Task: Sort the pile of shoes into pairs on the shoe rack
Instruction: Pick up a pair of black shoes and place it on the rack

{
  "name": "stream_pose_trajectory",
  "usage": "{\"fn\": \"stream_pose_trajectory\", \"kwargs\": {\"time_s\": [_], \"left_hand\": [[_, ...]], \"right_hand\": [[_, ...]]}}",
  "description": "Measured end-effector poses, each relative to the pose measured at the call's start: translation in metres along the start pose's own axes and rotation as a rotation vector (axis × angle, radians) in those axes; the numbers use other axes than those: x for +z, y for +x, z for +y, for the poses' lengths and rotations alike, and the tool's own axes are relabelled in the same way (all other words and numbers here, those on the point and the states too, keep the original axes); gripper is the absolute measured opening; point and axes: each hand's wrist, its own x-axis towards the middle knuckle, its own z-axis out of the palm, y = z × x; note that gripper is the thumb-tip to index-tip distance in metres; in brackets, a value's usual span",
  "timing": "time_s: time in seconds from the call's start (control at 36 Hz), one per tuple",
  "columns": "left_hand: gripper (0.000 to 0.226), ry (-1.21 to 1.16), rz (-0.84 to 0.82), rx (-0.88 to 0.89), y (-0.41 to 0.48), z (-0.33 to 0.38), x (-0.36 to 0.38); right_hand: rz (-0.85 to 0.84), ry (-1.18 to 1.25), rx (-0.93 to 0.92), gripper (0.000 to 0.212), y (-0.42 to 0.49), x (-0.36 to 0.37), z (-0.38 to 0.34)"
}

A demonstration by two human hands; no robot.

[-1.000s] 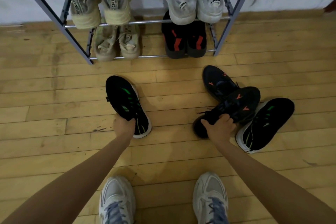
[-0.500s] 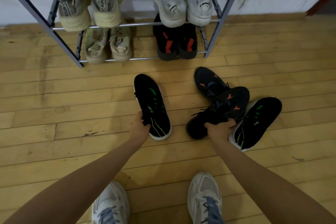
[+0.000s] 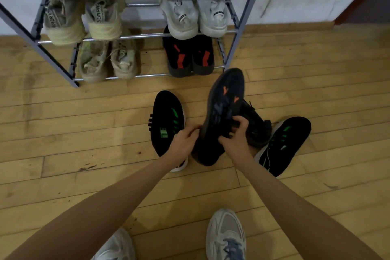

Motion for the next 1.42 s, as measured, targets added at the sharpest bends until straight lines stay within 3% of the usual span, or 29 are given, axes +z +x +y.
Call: {"fn": "stream_pose_trajectory", "kwargs": {"time_s": [0.08,0.19,0.25,0.33,0.39,0.47,0.61,0.69,0.78,0.83,0.97,1.06,1.11,1.19,1.28,1.42], "left_hand": [[0.037,-0.141,-0.031,-0.030,0.003,0.003,-0.008],[0.050,0.071,-0.040,0.000,0.010,-0.001,-0.018],[0.050,0.080,0.000,-0.021,0.016,-0.003,-0.019],[0.053,0.081,0.031,-0.084,0.021,-0.005,-0.018],[0.054,0.064,0.040,-0.129,0.025,-0.009,-0.017],[0.055,0.086,0.024,-0.167,0.027,-0.013,-0.014],[0.056,0.191,0.000,-0.153,0.024,-0.016,-0.006],[0.054,0.388,0.031,-0.117,0.024,-0.017,0.001],[0.059,0.780,0.126,-0.035,0.019,-0.014,0.005],[0.062,0.847,0.168,0.049,0.018,-0.013,0.004],[0.051,0.720,0.071,0.117,0.021,-0.014,-0.005],[0.036,0.502,0.155,0.099,0.019,-0.002,-0.010],[0.037,0.345,0.206,0.092,0.012,0.011,-0.016],[0.051,0.083,0.142,0.097,-0.005,0.027,-0.025],[0.063,0.002,0.138,0.059,-0.017,0.032,-0.038],[0.055,-0.212,0.153,-0.132,-0.025,0.021,-0.066]], "right_hand": [[-0.122,0.049,-0.014,0.064,0.011,-0.002,-0.006],[-0.247,0.022,-0.003,0.059,0.023,-0.005,-0.001],[-0.150,-0.142,-0.061,0.048,0.036,-0.010,0.002],[0.077,-0.695,-0.095,0.046,0.060,-0.027,0.012],[0.054,-0.993,-0.008,0.048,0.068,-0.036,0.018],[-0.024,-1.107,0.088,0.046,0.073,-0.038,0.020],[0.030,-1.253,-0.025,0.035,0.076,-0.038,0.024],[0.046,-1.285,-0.067,0.030,0.079,-0.040,0.024],[0.092,-1.182,-0.071,0.027,0.078,-0.040,0.024],[0.170,-1.041,-0.109,0.025,0.076,-0.041,0.021],[0.173,-0.701,-0.229,0.026,0.068,-0.040,-0.013],[0.130,-0.597,-0.323,0.021,0.055,-0.027,-0.035],[0.130,-0.546,-0.365,0.016,0.045,-0.016,-0.047],[0.099,-0.485,-0.438,0.011,0.029,0.004,-0.063],[-0.086,-0.377,-0.415,0.007,0.021,0.025,-0.079],[-0.598,0.055,0.088,0.012,0.029,0.049,-0.091]]}}
